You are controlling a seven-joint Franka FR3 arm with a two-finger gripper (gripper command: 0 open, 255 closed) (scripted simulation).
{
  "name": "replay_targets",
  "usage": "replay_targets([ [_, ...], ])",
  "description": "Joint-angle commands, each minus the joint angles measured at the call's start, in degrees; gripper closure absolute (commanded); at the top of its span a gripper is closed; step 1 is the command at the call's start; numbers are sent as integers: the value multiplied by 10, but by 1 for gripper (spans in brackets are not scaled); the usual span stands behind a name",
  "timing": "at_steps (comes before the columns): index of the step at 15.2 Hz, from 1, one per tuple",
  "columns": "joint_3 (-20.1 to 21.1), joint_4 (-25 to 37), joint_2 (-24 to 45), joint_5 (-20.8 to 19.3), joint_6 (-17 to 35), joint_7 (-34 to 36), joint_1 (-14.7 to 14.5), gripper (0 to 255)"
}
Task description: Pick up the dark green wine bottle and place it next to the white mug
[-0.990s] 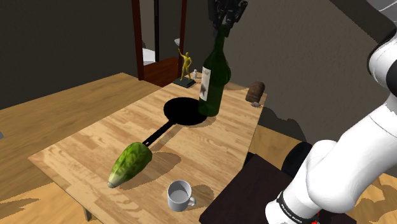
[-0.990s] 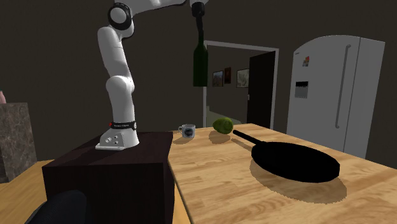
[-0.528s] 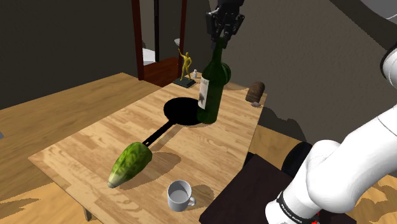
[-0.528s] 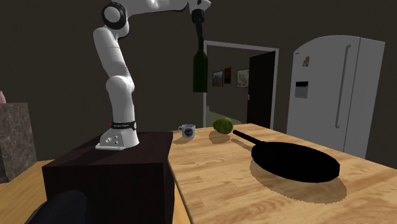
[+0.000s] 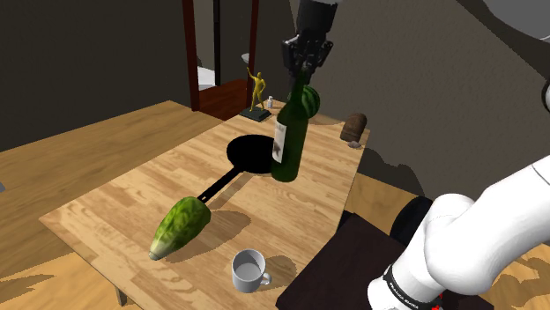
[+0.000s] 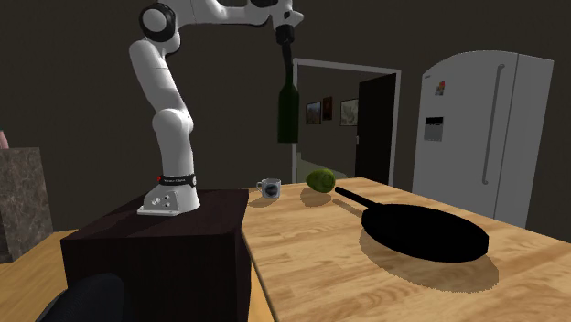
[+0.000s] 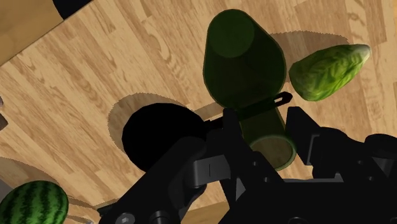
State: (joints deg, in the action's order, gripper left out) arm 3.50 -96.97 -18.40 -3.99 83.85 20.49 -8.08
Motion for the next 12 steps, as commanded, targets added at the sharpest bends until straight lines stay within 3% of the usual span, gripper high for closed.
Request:
replay_targets([
  [1,-1,-27,-10,1,18,1,0,255],
  [12,-2,-144,-41,2,104,6,-1,255],
])
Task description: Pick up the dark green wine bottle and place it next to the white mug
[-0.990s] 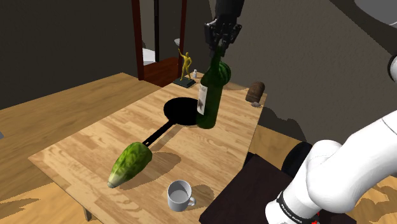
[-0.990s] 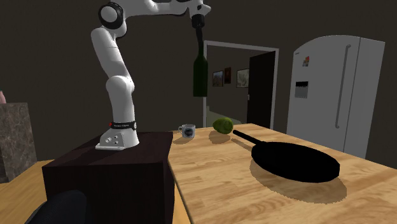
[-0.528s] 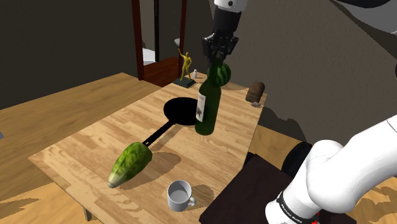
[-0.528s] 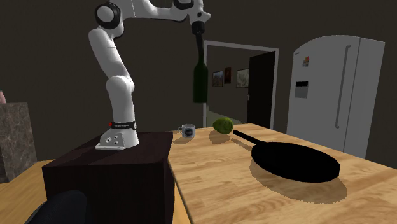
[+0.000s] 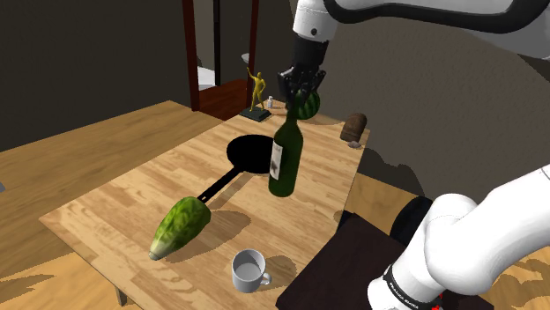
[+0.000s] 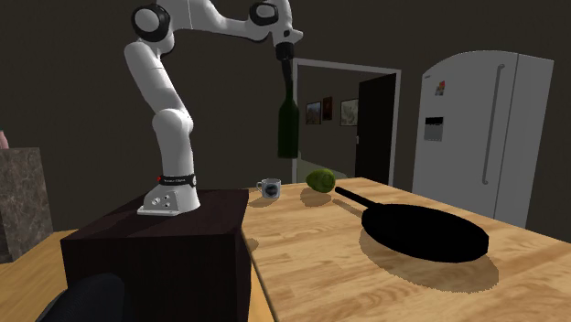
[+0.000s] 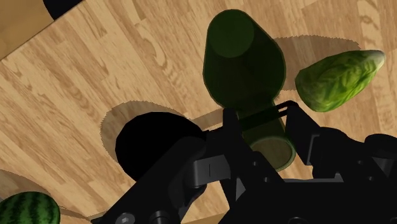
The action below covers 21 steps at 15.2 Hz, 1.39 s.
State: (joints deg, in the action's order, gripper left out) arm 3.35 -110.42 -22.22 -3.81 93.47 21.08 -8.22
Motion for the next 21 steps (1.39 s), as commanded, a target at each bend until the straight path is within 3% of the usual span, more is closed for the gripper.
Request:
replay_targets([
  [1,-1,-19,-5,0,15,0,0,255],
  [21,-1,-187,-20,-2,168,11,-1,255],
])
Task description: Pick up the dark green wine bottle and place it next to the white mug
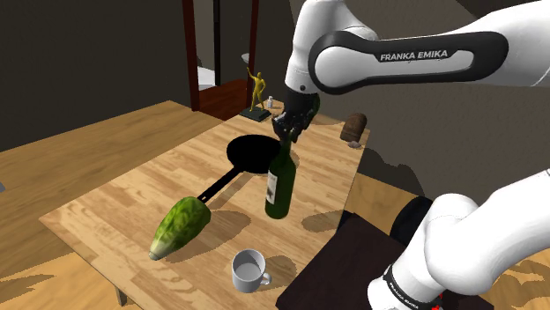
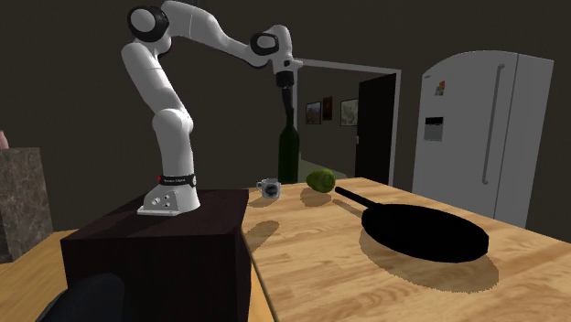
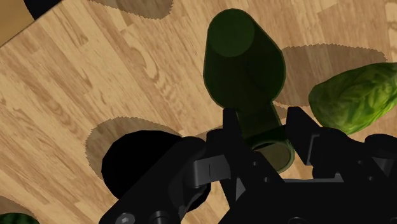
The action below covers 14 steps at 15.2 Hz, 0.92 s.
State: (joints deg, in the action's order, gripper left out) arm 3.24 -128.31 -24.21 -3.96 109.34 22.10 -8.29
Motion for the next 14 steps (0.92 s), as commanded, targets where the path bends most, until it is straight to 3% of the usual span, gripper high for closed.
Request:
replay_targets([
  [1,0,-16,0,0,17,2,0,255],
  [14,2,-100,20,-5,120,11,1,255],
])
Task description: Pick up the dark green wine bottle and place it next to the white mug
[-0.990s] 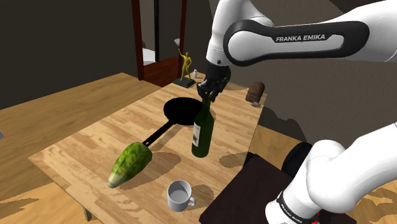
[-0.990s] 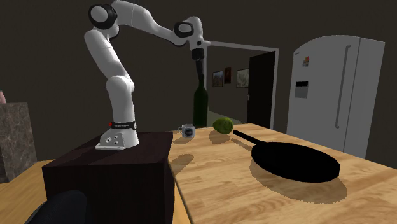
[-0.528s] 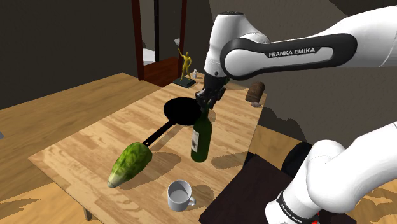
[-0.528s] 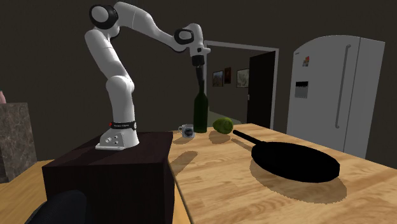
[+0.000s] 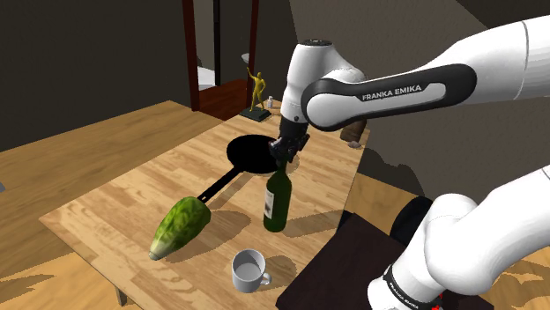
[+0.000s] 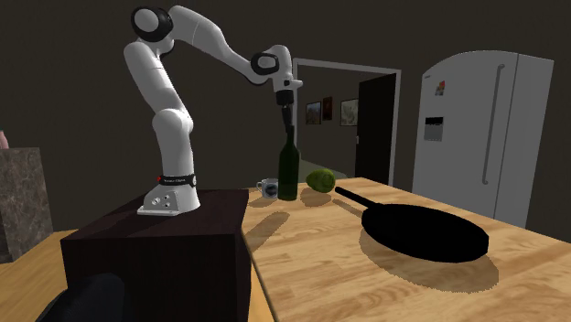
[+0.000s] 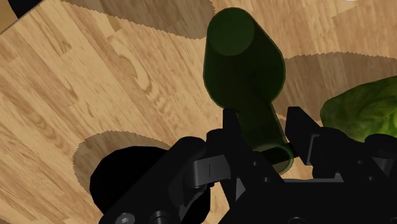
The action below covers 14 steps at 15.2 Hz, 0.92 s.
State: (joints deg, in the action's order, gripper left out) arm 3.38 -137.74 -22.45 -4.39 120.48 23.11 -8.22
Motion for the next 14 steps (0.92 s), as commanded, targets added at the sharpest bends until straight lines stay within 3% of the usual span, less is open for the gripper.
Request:
replay_targets([
  [1,0,-12,5,-1,17,2,0,255],
  [7,1,-44,23,-5,67,7,1,255],
  [14,1,-44,23,-5,67,7,1,255],
])
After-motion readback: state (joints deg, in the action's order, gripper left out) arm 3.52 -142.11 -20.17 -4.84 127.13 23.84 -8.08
